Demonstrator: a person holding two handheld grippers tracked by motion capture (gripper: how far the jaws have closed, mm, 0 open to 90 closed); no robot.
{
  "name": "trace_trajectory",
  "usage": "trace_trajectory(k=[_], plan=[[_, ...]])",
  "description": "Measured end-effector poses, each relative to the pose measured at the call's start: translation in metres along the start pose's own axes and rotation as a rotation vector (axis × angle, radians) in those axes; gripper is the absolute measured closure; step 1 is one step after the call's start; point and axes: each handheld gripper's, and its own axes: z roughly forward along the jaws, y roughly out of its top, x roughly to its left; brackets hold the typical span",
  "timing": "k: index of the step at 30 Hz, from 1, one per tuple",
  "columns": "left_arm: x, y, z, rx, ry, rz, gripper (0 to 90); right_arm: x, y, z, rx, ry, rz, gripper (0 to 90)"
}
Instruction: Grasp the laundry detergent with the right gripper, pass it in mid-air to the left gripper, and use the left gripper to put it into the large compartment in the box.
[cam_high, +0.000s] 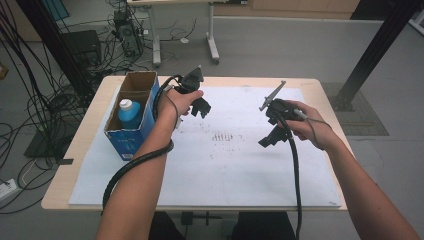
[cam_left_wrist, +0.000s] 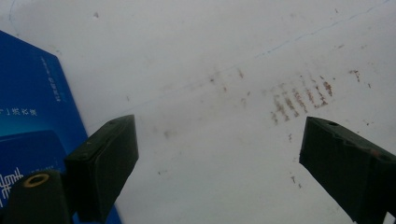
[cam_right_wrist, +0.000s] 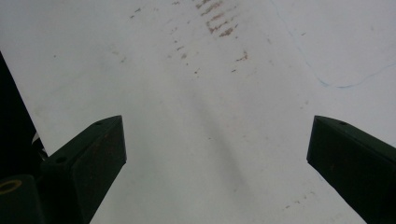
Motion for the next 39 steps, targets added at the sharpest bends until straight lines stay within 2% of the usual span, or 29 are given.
trace_trajectory(k=[7, 9, 11, 12, 16, 17, 20, 24, 26, 30, 39], plan=[[-0.005, -0.007, -0.002, 0.015, -0.020, 0.011, 12.1, -0.016, 0.008, -0.005, -0.003, -0.005, 0.054, 4.2], [-0.007, -0.009, -0.001, 0.028, -0.027, 0.013, 12.2, -0.022, 0.009, -0.002, 0.011, 0.004, 0.084, 4.4], [-0.007, -0.009, -0.001, 0.027, -0.030, 0.013, 12.3, -0.024, 0.009, -0.001, 0.012, 0.006, 0.092, 4.3], [-0.009, -0.010, 0.000, 0.048, -0.041, 0.014, 12.4, -0.027, 0.008, 0.002, 0.021, 0.015, 0.111, 4.4], [-0.011, -0.010, 0.000, 0.065, -0.041, 0.017, 12.9, -0.032, 0.006, 0.004, 0.028, 0.016, 0.146, 4.4], [-0.011, -0.010, 0.000, 0.065, -0.041, 0.017, 13.2, -0.032, 0.006, 0.004, 0.028, 0.016, 0.146, 4.4], [-0.012, -0.010, -0.001, 0.111, -0.055, 0.018, 13.8, -0.034, 0.005, 0.005, 0.027, 0.015, 0.152, 4.5], [-0.010, -0.010, -0.002, 0.122, -0.048, 0.008, 15.1, -0.034, 0.006, 0.006, 0.028, 0.015, 0.155, 4.6], [-0.008, -0.012, -0.002, 0.144, -0.052, 0.002, 15.8, -0.033, 0.007, 0.006, 0.035, 0.011, 0.153, 4.6], [-0.005, -0.012, -0.003, 0.144, -0.042, -0.002, 16.3, -0.033, 0.008, 0.007, 0.035, 0.010, 0.153, 4.6], [-0.007, -0.012, 0.000, 0.159, -0.057, -0.005, 16.3, -0.036, 0.008, 0.008, 0.039, 0.005, 0.157, 4.5]])
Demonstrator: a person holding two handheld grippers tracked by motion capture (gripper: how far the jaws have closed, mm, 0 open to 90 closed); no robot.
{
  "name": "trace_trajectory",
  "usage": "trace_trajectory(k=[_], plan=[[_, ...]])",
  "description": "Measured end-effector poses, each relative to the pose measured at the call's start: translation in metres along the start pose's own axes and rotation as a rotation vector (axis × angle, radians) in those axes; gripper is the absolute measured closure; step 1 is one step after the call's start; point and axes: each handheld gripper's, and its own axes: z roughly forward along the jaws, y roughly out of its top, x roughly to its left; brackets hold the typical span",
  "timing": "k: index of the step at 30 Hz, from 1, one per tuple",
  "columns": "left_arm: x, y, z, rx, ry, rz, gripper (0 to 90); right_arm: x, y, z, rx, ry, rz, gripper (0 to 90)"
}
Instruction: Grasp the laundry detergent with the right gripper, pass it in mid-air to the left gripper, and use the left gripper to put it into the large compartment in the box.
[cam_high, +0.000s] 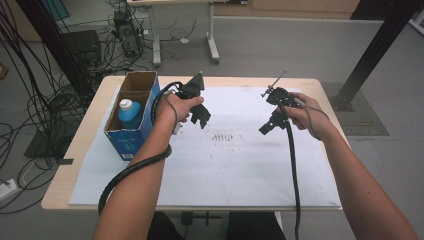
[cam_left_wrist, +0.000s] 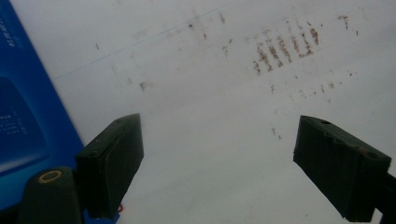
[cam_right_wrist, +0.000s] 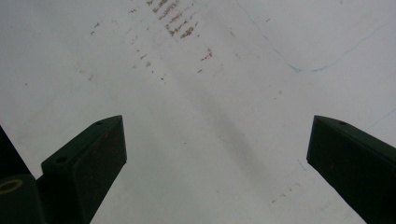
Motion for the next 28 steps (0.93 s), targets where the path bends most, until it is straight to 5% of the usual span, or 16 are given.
trace_trajectory(k=[28], plan=[[-0.0004, -0.0036, 0.0013, -0.002, -0.007, 0.001, 16.5, 0.0000, -0.0043, -0.0044, 0.006, -0.006, 0.018, 4.6]])
